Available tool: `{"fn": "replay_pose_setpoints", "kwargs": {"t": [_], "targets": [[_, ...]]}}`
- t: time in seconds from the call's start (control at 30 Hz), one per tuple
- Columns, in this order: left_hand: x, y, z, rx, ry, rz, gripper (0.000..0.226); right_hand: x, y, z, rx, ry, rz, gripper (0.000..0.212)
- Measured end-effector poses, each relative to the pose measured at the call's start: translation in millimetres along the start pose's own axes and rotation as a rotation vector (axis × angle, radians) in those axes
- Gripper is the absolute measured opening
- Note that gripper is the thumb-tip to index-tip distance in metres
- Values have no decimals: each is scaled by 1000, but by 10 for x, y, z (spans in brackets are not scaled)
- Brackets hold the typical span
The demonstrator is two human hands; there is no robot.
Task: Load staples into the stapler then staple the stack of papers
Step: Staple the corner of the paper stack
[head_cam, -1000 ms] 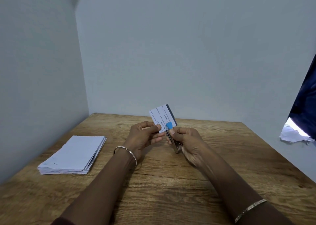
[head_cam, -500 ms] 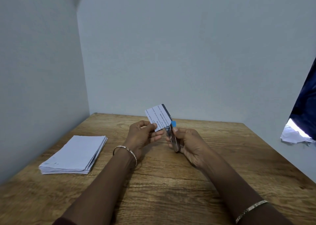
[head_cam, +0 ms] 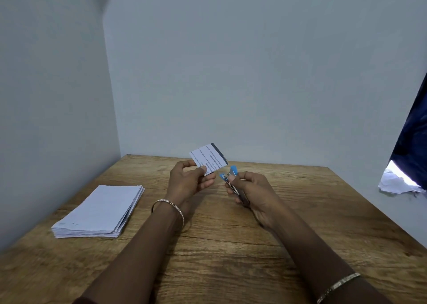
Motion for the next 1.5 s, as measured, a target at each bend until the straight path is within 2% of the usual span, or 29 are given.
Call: {"fn": "replay_pose_setpoints", "kwargs": {"t": [0.17, 0.37, 0.53, 0.67, 0.9, 1.33, 1.5], "targets": [[-23, 45, 11, -44, 18, 75, 14, -39, 17, 6, -16, -43, 9, 18], [-74, 64, 11, -61, 43, 112, 12, 0, 26, 22, -29, -39, 152, 21], [-92, 116, -46, -103, 31, 96, 6, 41, 39, 39, -41, -11, 312, 47], [-71, 118, -68, -116, 35, 135, 8, 76, 23, 45, -73, 15, 288, 54], [-31, 118, -48, -120, 59, 245, 18, 121, 13, 70, -103, 41, 250, 40], [-21, 106, -51, -104, 65, 264, 22, 81, 51, 21, -126, 64, 295, 44], [-14, 120, -59, -128, 69, 273, 20, 86, 20, 12, -92, 62, 327, 29]]}}
Point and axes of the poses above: each hand's wrist, its own z-axis towards the middle knuckle, its own y-axis out of the palm, x = y × z, the point moved 7 cm from there along z, towards the middle knuckle, and after that the axes turned 8 degrees about -y, right-handed, at the moved point
